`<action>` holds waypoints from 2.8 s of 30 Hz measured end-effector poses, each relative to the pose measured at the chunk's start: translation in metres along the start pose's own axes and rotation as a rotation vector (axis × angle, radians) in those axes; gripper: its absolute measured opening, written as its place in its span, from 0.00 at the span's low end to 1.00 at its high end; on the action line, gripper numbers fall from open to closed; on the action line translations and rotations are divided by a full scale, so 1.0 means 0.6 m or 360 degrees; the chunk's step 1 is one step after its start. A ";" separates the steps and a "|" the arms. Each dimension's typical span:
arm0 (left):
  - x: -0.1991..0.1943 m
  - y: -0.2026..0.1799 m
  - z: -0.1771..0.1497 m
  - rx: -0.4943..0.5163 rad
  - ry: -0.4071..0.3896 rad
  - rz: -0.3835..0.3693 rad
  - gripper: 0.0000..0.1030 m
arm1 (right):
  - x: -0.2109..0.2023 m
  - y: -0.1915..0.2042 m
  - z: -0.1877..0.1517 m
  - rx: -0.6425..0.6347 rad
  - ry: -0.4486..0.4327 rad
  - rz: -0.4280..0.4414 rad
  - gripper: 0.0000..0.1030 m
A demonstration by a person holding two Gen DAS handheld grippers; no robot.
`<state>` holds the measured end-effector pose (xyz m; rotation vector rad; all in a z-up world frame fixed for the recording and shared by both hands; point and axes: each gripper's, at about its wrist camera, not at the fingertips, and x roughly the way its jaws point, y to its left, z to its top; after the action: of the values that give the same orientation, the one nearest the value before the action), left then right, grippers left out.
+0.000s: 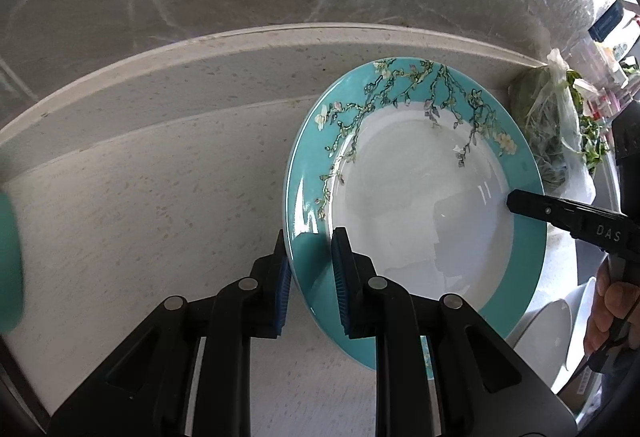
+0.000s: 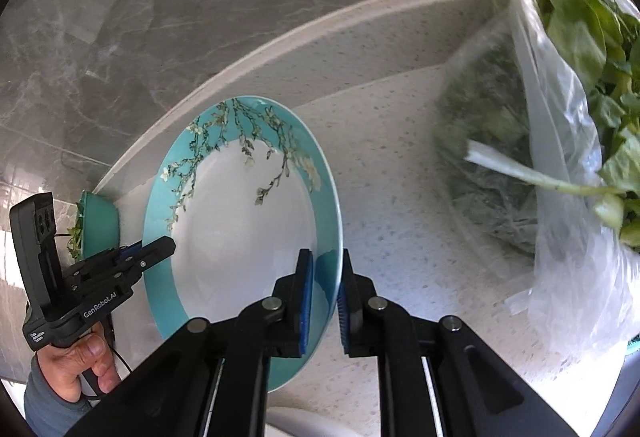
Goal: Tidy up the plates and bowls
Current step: 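Lift the second teal floral plate and lower it onto the plate stack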
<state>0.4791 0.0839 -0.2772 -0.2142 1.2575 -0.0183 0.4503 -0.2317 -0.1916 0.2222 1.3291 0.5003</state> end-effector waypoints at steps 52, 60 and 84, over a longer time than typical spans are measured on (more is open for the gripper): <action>-0.419 0.213 -0.562 -0.0305 -0.0346 0.0262 0.17 | -0.043 0.405 -0.303 -0.0730 0.0075 0.0208 0.13; -0.414 0.206 -0.658 -0.0348 -0.0305 0.0250 0.17 | -0.024 0.400 -0.365 -0.0765 0.0157 0.0191 0.13; -0.341 0.198 -0.688 -0.0312 -0.0246 0.0231 0.17 | 0.027 0.346 -0.457 -0.0722 0.0207 0.0088 0.13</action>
<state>0.0131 0.1648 -0.2247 -0.2873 1.1178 0.2432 0.1427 -0.0769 -0.1814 -0.1519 1.3006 0.8586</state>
